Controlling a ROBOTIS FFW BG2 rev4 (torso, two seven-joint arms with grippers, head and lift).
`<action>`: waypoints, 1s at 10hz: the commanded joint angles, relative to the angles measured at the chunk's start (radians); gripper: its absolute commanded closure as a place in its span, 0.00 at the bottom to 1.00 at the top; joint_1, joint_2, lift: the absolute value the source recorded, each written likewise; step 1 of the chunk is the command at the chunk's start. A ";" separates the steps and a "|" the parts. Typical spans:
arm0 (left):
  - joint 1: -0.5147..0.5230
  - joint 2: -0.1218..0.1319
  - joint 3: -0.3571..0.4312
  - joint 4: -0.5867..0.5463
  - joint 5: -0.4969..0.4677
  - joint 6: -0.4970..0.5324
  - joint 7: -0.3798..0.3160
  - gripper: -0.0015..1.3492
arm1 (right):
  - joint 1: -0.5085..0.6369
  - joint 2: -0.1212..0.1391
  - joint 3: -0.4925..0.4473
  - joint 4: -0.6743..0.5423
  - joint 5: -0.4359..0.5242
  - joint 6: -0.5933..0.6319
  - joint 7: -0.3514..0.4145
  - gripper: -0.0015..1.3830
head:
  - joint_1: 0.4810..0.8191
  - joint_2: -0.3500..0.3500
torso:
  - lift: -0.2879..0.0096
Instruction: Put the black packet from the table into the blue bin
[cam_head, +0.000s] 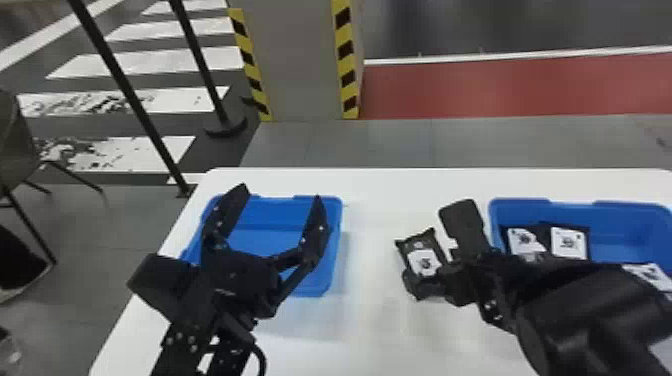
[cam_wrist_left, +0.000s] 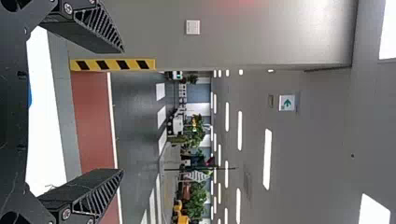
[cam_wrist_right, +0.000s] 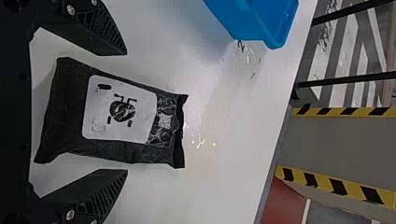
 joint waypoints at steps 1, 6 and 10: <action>-0.004 0.002 -0.003 0.001 -0.001 0.001 -0.001 0.09 | -0.013 -0.002 0.011 0.024 0.002 -0.034 0.009 0.16 | 0.63 0.76 | 0.60; -0.004 0.000 -0.001 0.003 -0.001 -0.004 0.001 0.09 | -0.015 -0.007 0.011 0.058 -0.032 -0.007 0.015 0.64 | 0.63 0.76 | 0.60; 0.006 -0.002 0.007 0.003 -0.001 -0.011 0.001 0.09 | 0.073 -0.007 -0.081 -0.109 -0.036 -0.071 0.015 0.82 | 0.63 0.78 | 0.60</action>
